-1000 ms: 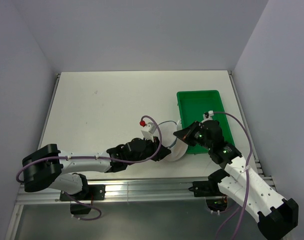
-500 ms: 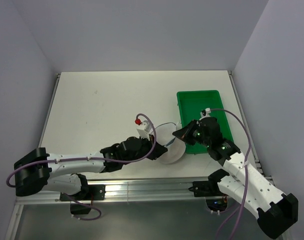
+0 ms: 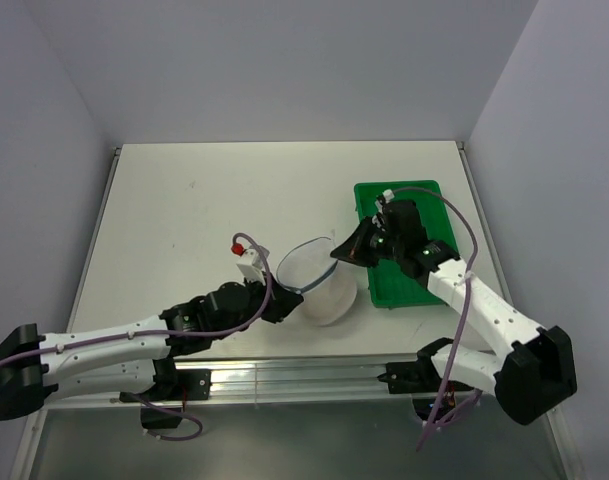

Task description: Place the bra in the laundry bag and zip it closed

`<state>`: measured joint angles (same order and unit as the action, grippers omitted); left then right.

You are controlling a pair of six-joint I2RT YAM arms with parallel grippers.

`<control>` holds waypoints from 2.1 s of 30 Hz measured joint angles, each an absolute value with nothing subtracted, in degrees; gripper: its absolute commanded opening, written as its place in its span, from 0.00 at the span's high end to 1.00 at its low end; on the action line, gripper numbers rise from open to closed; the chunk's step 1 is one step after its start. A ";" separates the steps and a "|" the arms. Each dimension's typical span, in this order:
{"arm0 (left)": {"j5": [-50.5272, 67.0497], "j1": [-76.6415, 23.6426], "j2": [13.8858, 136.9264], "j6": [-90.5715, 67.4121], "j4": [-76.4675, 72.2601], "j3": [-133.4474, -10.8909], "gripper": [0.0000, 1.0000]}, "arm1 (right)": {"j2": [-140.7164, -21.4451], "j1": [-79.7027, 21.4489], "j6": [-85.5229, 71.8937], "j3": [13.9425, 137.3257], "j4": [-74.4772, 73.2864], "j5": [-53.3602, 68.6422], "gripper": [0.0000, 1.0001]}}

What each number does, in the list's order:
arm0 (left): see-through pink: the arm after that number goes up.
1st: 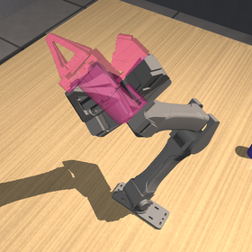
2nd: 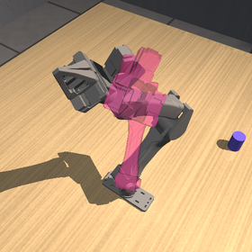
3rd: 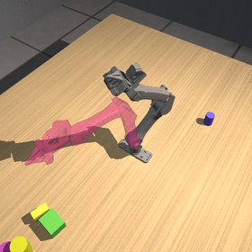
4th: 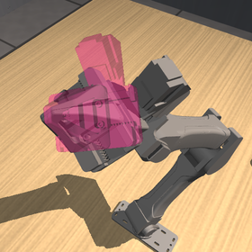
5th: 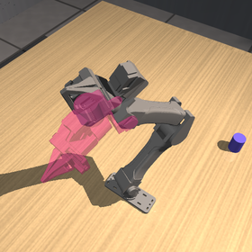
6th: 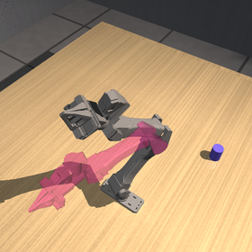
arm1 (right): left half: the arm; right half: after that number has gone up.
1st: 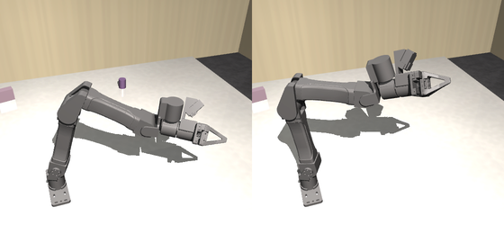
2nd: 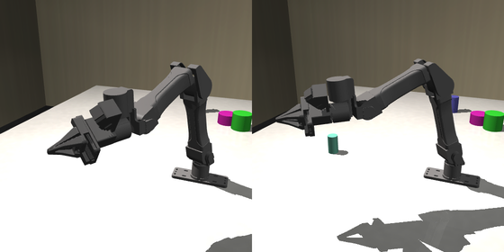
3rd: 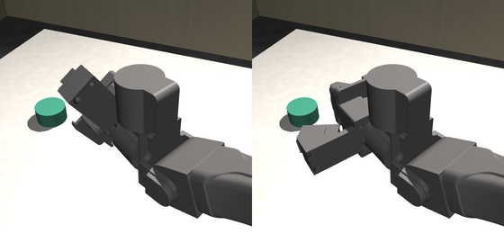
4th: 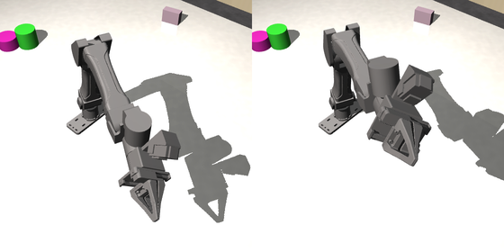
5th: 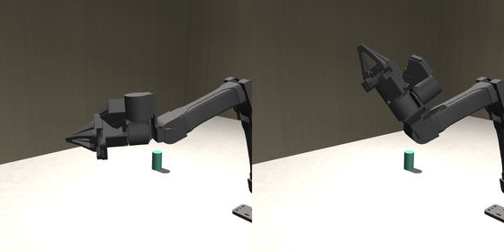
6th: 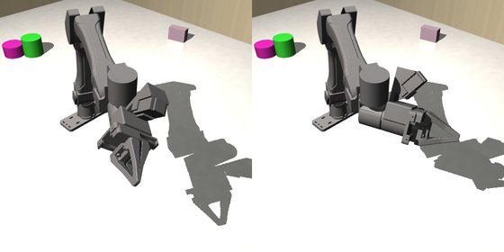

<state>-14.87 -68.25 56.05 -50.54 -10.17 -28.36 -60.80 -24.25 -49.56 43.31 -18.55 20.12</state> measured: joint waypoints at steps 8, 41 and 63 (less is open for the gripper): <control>-18.52 -67.33 48.71 -51.29 -4.60 -26.41 1.00 | -72.51 -24.43 -47.81 52.47 -18.61 26.81 0.63; -14.44 -68.66 66.30 -49.25 -9.93 -35.48 1.00 | -39.48 -45.63 -77.65 31.99 -24.80 2.33 0.18; -14.44 -65.06 55.66 -49.84 -5.48 -30.74 1.00 | -53.80 -39.27 -72.99 38.37 -16.56 8.99 1.00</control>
